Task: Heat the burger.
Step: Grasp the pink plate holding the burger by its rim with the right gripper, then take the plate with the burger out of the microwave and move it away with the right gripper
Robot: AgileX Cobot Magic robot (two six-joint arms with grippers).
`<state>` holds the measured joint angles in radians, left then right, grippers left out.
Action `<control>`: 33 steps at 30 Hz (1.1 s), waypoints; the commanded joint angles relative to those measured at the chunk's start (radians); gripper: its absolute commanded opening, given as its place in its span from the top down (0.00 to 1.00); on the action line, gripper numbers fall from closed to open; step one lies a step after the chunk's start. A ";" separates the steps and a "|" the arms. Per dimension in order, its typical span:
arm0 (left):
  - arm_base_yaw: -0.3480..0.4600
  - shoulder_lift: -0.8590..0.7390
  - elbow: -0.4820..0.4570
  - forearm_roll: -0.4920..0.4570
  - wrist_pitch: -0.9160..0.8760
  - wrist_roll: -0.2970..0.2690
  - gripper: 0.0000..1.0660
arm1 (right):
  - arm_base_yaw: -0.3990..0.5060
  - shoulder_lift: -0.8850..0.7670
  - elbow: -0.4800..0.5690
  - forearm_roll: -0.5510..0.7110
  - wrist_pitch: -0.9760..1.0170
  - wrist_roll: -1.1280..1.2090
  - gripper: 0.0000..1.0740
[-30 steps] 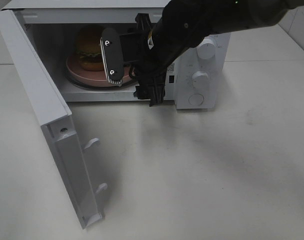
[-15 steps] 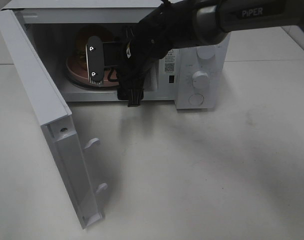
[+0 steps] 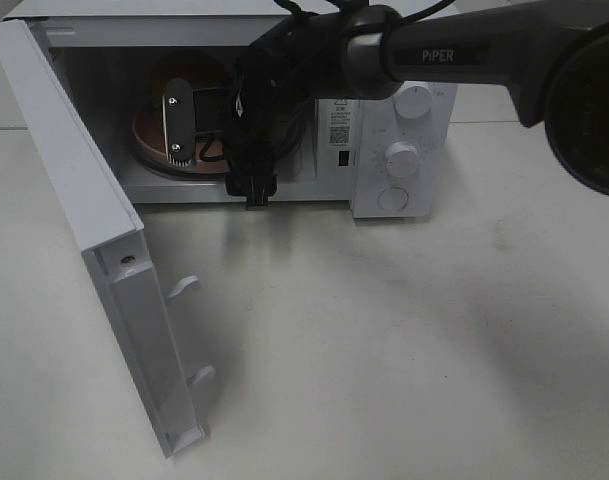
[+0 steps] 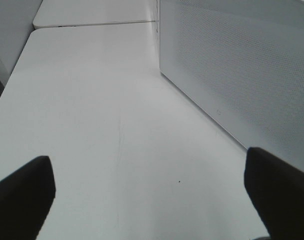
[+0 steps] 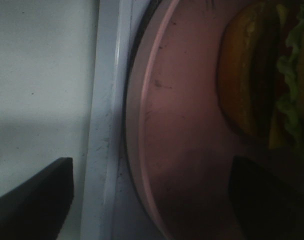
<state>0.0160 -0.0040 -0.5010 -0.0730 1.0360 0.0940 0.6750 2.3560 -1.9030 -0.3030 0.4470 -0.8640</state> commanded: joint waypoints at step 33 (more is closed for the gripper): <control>0.001 -0.024 0.002 -0.006 -0.007 0.000 0.08 | -0.014 0.080 -0.161 0.180 0.153 -0.223 1.00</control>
<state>0.0160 -0.0040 -0.5010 -0.0730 1.0360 0.0940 0.6540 2.4390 -2.0590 -0.1580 0.5740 -1.0280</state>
